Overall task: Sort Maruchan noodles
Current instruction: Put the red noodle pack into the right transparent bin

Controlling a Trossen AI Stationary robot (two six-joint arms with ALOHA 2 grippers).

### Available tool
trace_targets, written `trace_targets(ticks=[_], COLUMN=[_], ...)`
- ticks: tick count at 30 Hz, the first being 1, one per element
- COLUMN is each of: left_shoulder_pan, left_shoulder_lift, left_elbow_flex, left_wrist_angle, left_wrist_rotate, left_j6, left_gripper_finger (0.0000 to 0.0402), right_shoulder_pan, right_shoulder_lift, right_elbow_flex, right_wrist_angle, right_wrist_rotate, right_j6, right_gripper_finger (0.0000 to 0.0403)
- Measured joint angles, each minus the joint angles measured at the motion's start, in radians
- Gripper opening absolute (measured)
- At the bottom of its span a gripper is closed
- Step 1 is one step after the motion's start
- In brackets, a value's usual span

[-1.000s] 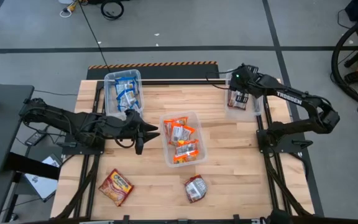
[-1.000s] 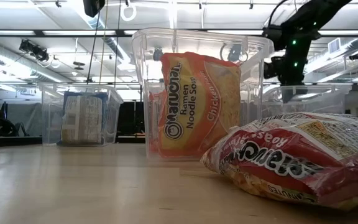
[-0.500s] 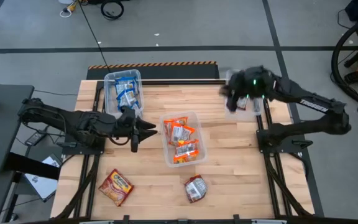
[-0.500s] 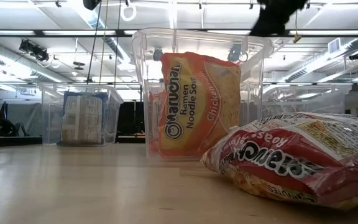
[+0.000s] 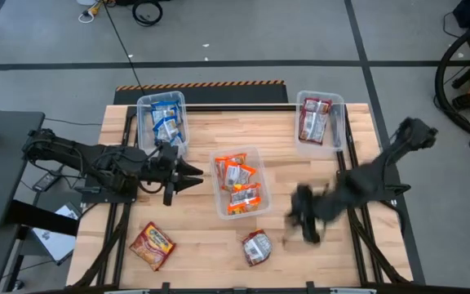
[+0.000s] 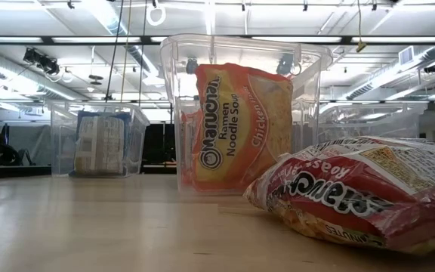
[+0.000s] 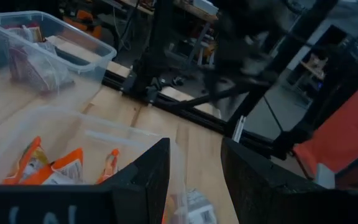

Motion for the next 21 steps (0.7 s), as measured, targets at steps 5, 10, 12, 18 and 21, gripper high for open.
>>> trace_targets(ticks=[5,10,12,18,21], left_shoulder_pan=[0.001,-0.026,-0.055,-0.166,-0.229], left_shoulder_lift=[0.000,0.002,0.003,0.008,0.044], left_elbow_flex=[0.000,0.000,0.000,0.000,0.000], left_wrist_angle=[-0.009,-0.023,-0.046,-0.097,-0.180], left_wrist_rotate=[0.018,0.118,0.129,0.092,0.082], left_j6=[0.025,0.049,0.039,-0.073,-0.154], left_gripper_finger=[0.0149,0.0149,0.0149,0.0149,0.0149], right_shoulder_pan=[0.169,0.218,0.223,0.222,0.223], right_shoulder_lift=[0.234,0.478,0.561,0.736,0.786], right_elbow_flex=[0.028,0.187,0.262,0.384,0.384], right_wrist_angle=[0.176,0.109,0.046,-0.135,-0.133], right_wrist_rotate=[-0.002,0.013,0.061,0.191,0.184], right_j6=[0.026,-0.109,-0.195,-0.439,-0.539], right_gripper_finger=[0.0100,0.0100,0.0100,0.0104,0.0115])
